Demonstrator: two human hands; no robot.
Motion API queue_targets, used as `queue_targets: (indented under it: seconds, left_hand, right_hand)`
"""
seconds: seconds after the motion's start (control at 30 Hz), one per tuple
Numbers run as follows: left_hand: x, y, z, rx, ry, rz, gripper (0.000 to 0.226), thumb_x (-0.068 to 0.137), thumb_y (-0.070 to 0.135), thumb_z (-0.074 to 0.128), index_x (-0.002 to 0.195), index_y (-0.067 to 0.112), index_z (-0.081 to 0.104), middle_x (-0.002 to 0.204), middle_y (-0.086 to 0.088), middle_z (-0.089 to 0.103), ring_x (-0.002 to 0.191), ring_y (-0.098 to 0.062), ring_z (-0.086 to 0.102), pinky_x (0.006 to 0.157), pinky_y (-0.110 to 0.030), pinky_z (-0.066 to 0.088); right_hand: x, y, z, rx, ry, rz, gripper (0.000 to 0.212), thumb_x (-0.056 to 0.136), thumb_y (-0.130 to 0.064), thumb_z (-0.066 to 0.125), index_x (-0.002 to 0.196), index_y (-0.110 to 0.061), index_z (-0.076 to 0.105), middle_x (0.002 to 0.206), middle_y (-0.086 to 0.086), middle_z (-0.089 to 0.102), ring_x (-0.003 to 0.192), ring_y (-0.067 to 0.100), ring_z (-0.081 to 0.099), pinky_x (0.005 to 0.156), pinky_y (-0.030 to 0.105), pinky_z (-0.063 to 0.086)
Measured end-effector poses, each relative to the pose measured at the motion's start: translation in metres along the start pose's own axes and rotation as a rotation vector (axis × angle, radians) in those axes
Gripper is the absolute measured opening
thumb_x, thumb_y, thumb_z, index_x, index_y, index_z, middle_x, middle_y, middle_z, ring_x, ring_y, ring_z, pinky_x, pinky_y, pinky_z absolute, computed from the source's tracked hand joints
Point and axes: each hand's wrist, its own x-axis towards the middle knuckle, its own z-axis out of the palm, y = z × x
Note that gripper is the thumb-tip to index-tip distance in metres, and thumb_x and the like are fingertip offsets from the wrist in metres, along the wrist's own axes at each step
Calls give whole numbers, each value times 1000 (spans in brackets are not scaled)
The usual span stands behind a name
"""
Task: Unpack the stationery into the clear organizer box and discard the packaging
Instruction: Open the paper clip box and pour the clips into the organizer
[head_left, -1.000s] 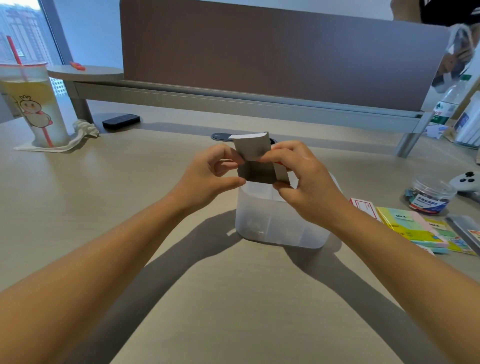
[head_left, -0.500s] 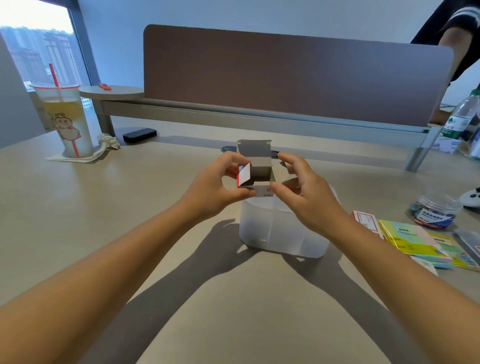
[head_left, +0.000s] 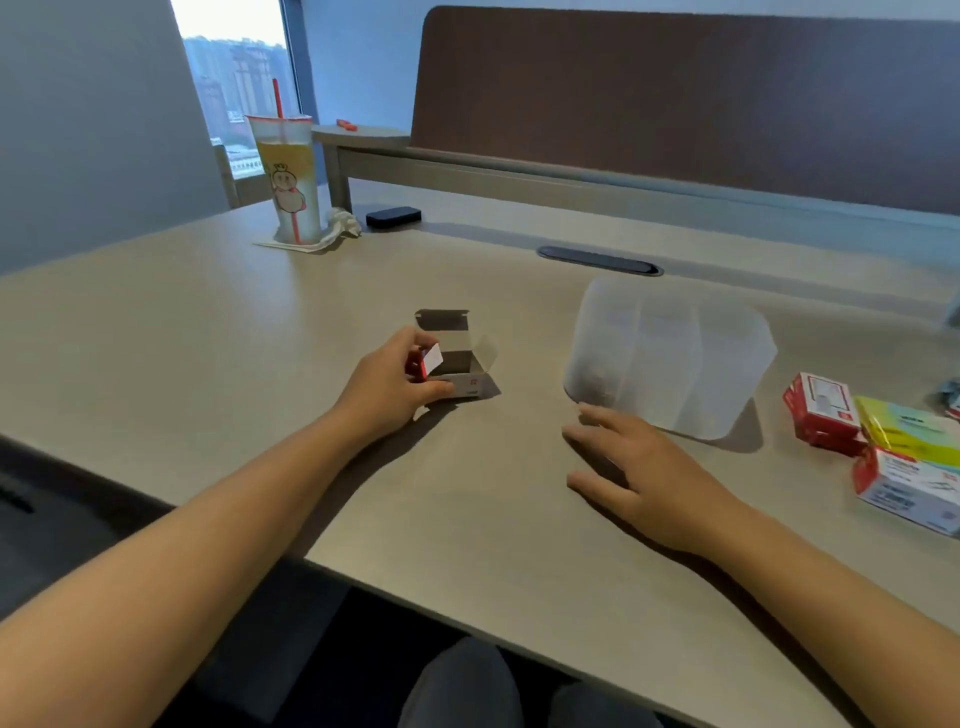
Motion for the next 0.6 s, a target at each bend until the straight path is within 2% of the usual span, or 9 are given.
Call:
queue_targets:
  seconds: [0.13,0.27,0.37,0.53,0.6]
  left_hand:
    - [23,-4,4,132,-2,-14,47,82,23,62,123,12,42,126,-13,54,109,-27,53,86,-32,42]
    - [49,-9,9,196,56,-30,47,85,24,59,126,11,41,124,-14,55,108,-29,52,83,-32,38]
    - [66,-10,14,253,47,-17,46,86,25,57,128,14,40,122,-14,55,107,-31,52,84,-35,40]
    - [75,-7,22,251,-16,49,56,86,21,56,137,16,32,136,-13,47,119,-31,47,95,-38,40]
    - [73,-6,21,250,5,66,65,85,21,58,141,14,26,144,-11,39,130,-28,38,105,-38,33]
  right_hand:
    - [2,4,2,16,-40,55,52,89,-42,42,138,-26,31,149,-5,26,135,10,23,105,18,17]
    - [3,7,5,34,-45,60,52,88,-44,42,137,-29,31,148,-8,26,135,6,22,98,10,13]
    - [4,8,5,34,-38,55,60,82,-56,35,136,-31,33,147,-9,28,134,5,23,98,10,13]
    - [3,8,6,24,-21,51,74,69,-67,23,135,-34,33,146,-11,29,132,2,23,97,10,14]
    - [3,7,6,25,-24,57,67,75,-64,30,135,-33,34,146,-10,30,132,3,23,97,10,15]
